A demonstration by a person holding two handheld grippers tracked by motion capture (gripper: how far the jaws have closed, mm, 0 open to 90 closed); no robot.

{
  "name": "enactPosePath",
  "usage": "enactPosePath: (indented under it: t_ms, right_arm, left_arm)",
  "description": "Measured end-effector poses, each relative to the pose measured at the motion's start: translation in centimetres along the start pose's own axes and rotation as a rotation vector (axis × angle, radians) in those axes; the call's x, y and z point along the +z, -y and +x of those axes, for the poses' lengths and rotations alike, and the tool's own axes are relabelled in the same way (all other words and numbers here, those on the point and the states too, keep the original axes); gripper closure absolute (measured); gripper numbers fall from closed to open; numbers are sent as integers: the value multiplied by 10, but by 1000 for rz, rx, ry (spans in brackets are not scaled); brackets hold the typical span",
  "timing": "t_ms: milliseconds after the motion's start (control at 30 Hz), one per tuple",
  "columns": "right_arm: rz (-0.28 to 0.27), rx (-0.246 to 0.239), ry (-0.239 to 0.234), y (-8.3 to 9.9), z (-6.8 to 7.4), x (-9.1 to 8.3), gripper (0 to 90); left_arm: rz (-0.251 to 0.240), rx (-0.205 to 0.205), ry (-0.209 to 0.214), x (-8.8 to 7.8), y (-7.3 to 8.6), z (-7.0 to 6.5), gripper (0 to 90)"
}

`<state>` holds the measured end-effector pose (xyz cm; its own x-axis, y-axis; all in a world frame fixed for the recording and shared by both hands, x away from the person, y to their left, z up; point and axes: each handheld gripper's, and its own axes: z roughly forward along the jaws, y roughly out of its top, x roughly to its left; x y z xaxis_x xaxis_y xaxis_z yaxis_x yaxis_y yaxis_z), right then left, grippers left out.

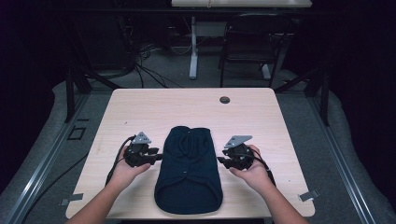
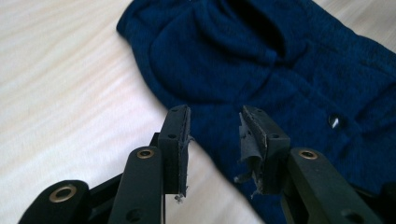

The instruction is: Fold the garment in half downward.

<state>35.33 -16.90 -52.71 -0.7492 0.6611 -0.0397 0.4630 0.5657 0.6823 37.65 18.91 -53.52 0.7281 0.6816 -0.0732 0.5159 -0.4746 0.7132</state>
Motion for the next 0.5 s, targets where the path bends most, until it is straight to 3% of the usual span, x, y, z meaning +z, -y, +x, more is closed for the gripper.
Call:
enactPosePath:
  t_ms: [133, 267, 500]
  right_arm:
    - [27, -27, -5, -15, -4, 6, 625]
    - [50, -55, 4, -27, -5, 13, 619]
    - [81, -109, -3, -50, -12, 37, 613]
  left_arm:
    - [21, 38, -12, 6, -19, 1, 623]
    - [33, 51, -9, 12, -31, 3, 622]
    - [80, 99, -42, 38, -53, 13, 605]
